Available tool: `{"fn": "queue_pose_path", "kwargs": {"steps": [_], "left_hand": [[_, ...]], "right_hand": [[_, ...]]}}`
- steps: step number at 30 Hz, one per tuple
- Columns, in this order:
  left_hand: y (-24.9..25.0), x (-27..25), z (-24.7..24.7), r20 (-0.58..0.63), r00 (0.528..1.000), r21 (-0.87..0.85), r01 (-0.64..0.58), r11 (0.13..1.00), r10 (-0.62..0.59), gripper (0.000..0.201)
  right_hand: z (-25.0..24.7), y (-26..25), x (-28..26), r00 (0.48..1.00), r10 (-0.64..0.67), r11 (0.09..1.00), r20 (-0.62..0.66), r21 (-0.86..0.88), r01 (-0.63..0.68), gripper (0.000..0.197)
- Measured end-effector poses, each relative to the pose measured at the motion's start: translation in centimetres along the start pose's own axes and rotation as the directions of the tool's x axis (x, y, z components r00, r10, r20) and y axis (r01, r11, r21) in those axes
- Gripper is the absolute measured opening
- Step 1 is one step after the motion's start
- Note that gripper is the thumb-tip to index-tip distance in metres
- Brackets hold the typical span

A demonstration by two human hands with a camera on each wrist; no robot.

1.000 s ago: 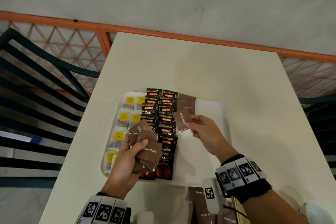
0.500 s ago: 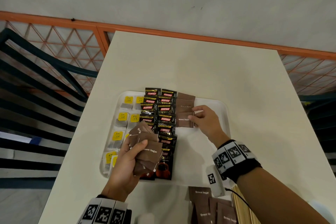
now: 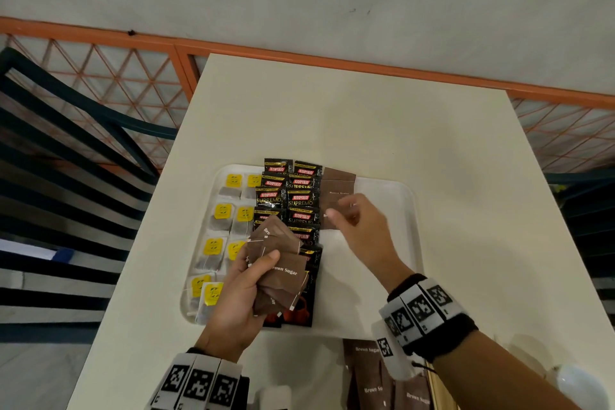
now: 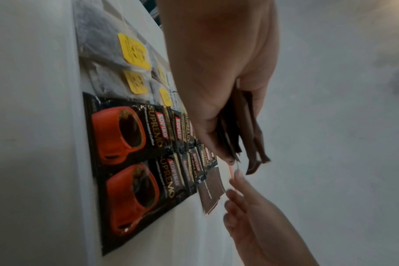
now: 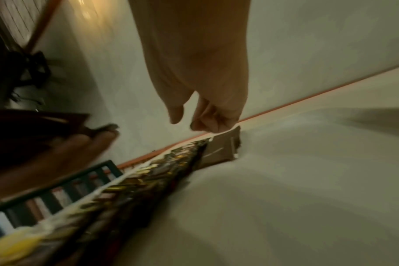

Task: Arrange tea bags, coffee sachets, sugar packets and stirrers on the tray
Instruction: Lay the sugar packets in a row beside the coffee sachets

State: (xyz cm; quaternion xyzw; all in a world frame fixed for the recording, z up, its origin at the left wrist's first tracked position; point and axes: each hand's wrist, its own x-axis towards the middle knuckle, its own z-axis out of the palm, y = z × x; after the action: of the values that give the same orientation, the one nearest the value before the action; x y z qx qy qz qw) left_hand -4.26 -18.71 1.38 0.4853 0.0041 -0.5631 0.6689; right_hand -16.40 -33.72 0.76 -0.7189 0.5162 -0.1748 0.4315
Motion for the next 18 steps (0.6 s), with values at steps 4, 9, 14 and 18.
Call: {"fn": "queue_pose_path", "kwargs": {"steps": [4,9,14,18], "left_hand": [[-0.3,0.0,0.4,0.018,1.0,0.004,0.006,1.0,-0.006,0.024],[-0.2,-0.4,0.5,0.055,0.998,0.062,0.007,0.998,-0.01,0.026],[0.0,-0.9,0.5,0.083,0.996,0.105,0.034,0.994,-0.043,0.028],[-0.3,-0.9,0.4,0.094,0.994,0.14,0.046,0.989,-0.06,0.03]], "right_hand": [[1.2,-1.6,-2.9,0.918,-0.058,0.99,0.392,0.141,0.003,0.018],[1.7,-1.7,-3.5,0.901,-0.01,0.933,0.433,0.328,-0.147,0.006],[1.3,-1.7,-3.1,0.914,0.078,0.839,0.399,0.469,-0.276,0.008],[0.5,-1.5,-2.7,0.928,0.061,0.805,0.368,0.532,-0.264,0.009]]}}
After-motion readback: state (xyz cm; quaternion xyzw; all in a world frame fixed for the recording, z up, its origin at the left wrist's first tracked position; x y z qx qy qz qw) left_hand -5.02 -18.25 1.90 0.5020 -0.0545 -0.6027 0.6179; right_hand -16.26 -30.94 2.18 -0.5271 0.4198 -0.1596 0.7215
